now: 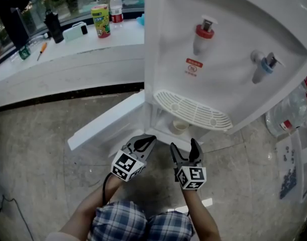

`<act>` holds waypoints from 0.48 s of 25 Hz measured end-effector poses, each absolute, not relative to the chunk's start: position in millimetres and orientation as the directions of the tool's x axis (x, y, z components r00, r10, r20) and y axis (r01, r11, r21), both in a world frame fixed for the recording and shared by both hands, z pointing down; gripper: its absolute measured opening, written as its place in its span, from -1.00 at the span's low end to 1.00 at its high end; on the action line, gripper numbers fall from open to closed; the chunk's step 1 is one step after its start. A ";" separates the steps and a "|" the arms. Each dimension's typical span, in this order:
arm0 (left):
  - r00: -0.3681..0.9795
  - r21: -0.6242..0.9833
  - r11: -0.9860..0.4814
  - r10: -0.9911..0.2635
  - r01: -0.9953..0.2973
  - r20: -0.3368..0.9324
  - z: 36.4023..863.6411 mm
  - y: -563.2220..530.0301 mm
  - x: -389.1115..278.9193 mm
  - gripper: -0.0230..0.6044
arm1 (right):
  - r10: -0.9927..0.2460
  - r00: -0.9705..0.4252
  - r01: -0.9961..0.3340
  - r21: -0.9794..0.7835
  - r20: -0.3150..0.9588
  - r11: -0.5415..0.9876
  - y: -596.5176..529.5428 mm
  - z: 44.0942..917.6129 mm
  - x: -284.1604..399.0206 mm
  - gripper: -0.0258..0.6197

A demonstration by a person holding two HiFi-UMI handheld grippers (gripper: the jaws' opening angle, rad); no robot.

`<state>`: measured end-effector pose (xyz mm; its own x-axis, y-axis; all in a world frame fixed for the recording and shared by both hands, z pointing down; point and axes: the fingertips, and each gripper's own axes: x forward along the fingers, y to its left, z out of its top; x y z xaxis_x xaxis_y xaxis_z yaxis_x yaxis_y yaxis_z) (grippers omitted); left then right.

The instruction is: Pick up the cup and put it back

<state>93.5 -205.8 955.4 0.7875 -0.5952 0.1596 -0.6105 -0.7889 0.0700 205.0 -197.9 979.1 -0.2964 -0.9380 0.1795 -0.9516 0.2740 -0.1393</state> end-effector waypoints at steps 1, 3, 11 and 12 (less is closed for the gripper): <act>0.788 0.071 -0.789 -0.595 -0.610 0.158 954.0 -206.1 93.9 -0.85 | -0.940 -0.300 -0.949 -0.146 0.160 0.278 -190.1 971.4 207.8 0.25; 0.789 0.068 -0.791 -0.593 -0.608 0.158 953.3 -206.3 94.0 -0.85 | -0.946 -0.299 -0.949 -0.146 0.124 0.280 -174.1 956.2 213.7 0.03; 0.796 0.128 -0.789 -0.578 -0.601 0.181 917.5 -194.8 86.8 -0.85 | -0.958 -0.275 -0.960 -0.077 0.078 0.269 -127.6 891.3 245.2 -0.76; 0.798 0.143 -0.788 -0.574 -0.599 0.182 906.1 -192.7 85.7 -0.85 | -0.962 -0.259 -0.964 -0.077 0.086 0.253 -122.7 880.7 251.4 -0.82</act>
<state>85.7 -192.7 906.1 0.7982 -0.5744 0.1816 -0.5993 -0.7877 0.1427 251.4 -122.7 880.7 -0.2590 -0.9620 0.0860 -0.9645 0.2528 -0.0769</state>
